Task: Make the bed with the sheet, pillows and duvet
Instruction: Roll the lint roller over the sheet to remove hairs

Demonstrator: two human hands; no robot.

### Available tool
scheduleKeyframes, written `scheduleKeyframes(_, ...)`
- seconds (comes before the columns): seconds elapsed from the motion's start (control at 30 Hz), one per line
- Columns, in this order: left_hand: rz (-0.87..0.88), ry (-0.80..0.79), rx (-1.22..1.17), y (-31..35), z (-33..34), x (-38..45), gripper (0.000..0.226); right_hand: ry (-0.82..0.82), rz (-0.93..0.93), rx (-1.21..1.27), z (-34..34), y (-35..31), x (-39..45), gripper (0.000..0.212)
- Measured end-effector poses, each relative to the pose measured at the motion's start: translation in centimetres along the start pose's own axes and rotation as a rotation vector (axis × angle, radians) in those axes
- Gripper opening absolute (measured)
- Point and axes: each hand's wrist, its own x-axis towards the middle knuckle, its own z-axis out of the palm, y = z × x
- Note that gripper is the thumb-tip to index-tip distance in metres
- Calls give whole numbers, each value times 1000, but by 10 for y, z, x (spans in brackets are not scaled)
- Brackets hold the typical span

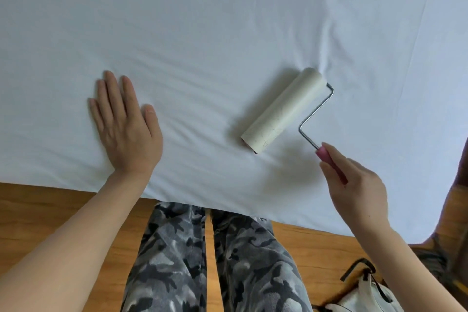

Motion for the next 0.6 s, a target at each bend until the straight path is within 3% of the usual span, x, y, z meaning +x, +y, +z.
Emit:
scheduleKeyframes(0.2,-2,-20,1,1,0,-1,54,-57,-37,-5,9,-33,29,29)
scheduleKeyframes(0.4,13,-36,5,-1,0,-1,55,-149,-112,42,26,-115,84,26)
scheduleKeyframes(0.6,27,-56,-5,-3,-2,-2,55,-131,-156,113,42,-172,121,23)
